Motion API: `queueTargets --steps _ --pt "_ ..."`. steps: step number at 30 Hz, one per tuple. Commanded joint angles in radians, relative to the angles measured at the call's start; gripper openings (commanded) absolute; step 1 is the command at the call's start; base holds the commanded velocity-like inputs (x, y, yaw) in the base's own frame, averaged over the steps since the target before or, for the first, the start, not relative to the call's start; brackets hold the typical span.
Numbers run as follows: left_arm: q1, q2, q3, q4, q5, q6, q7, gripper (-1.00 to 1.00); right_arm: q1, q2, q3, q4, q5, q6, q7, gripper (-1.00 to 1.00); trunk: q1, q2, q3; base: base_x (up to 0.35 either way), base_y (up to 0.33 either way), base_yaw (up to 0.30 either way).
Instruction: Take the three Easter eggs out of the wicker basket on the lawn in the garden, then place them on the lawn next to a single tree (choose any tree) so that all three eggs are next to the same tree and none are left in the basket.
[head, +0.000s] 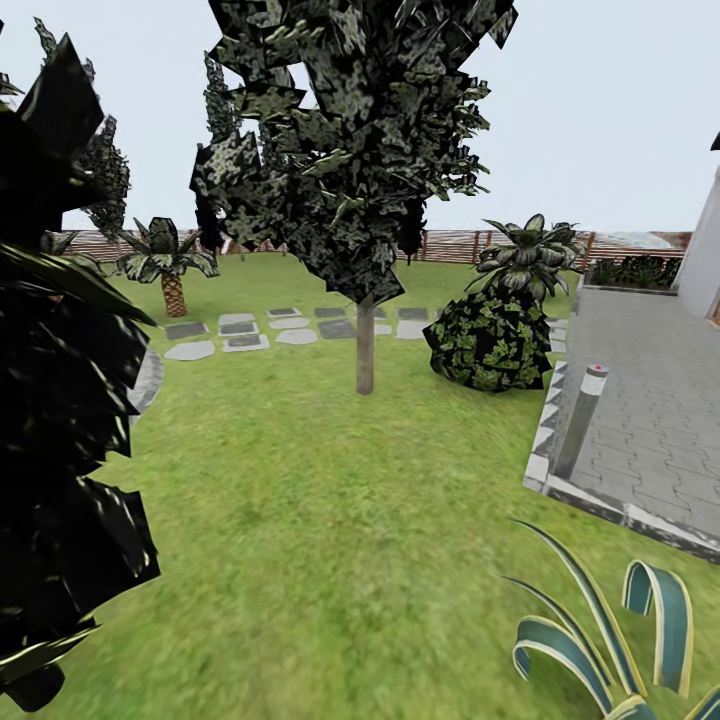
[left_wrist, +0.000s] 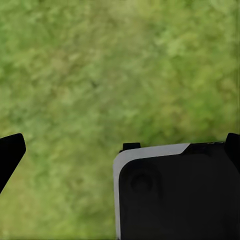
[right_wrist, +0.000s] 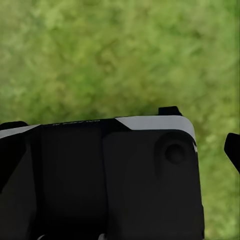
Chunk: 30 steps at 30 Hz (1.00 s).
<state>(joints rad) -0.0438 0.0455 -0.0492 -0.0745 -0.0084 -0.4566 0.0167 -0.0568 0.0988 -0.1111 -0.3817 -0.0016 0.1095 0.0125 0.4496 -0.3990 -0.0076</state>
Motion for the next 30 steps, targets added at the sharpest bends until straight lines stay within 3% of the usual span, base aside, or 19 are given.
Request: queueTargets --steps 1,30 --pt "0.0 0.0 -0.005 0.001 -0.001 -0.003 0.002 1.0 0.0 0.001 -0.005 -0.002 0.0 0.006 0.001 1.0 0.0 -0.001 -0.001 0.031 -0.041 0.0" --pt "0.0 0.0 -0.005 0.001 -0.001 -0.004 0.002 1.0 0.0 0.001 -0.005 -0.003 0.0 0.006 0.001 1.0 0.0 -0.001 -0.001 0.073 -0.074 0.0"
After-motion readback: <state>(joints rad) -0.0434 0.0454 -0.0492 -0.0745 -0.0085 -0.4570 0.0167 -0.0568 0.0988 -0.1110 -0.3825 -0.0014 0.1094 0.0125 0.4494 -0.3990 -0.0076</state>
